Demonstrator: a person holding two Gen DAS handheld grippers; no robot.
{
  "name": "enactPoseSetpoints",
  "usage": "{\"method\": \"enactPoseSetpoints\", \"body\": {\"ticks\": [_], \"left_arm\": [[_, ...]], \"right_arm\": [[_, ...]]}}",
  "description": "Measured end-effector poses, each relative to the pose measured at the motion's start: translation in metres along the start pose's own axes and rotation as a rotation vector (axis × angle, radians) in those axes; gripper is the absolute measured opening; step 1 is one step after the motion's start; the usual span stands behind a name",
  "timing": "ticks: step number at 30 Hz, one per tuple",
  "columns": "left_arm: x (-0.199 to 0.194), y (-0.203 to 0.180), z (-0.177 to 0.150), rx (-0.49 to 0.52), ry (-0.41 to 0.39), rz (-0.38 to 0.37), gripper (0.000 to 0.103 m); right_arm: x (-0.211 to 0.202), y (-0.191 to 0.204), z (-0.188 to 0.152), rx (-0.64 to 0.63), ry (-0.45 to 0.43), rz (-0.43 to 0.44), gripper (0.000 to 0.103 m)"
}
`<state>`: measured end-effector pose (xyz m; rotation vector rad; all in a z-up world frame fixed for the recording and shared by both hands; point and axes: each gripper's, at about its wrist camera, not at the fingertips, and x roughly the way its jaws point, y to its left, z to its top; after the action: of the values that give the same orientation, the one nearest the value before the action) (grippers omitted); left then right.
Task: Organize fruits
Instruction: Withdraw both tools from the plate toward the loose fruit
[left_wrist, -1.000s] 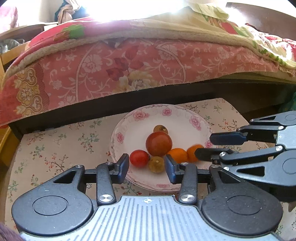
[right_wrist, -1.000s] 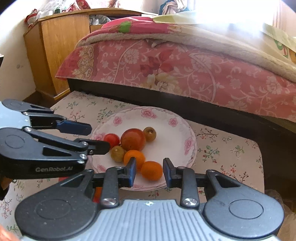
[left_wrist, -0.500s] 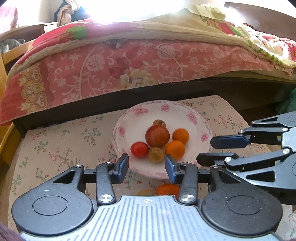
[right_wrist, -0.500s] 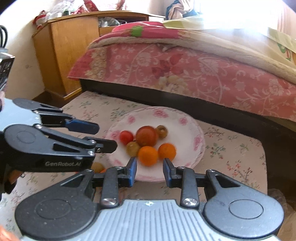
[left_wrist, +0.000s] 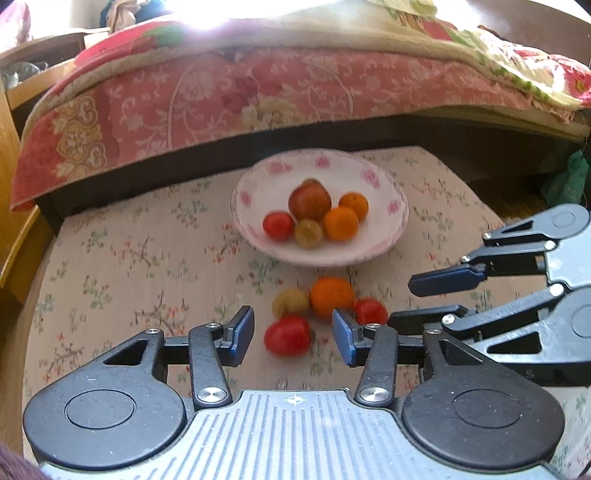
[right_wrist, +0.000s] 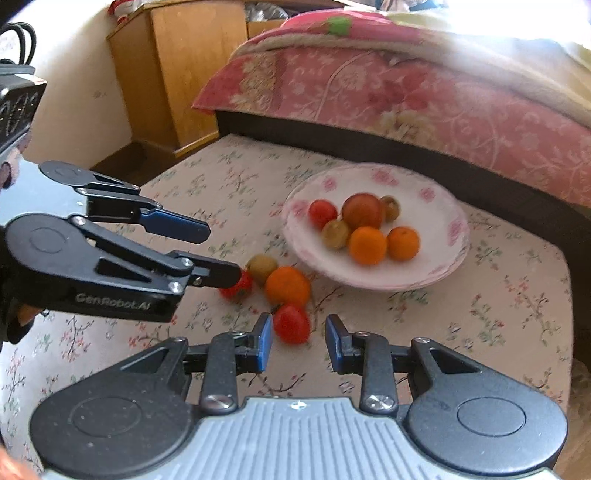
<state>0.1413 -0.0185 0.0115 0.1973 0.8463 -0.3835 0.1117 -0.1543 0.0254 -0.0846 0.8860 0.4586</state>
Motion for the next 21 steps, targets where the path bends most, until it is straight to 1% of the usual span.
{"method": "enactPoseSetpoints", "body": {"ticks": [9,15,21], "left_arm": [[0.004,0.003,-0.007,0.026,0.022,-0.01,0.056],[0.013,0.008,-0.012,0.029,0.045,-0.003,0.056],[0.025,0.01,-0.01,0.031,0.052,-0.002,0.056]], "right_arm": [[0.019,0.005,0.001,-0.02,0.032,0.028,0.034],[0.03,0.003,0.005,-0.022,0.035,0.005,0.035],[0.041,0.0,0.005,-0.008,0.055,0.011,0.035]]}}
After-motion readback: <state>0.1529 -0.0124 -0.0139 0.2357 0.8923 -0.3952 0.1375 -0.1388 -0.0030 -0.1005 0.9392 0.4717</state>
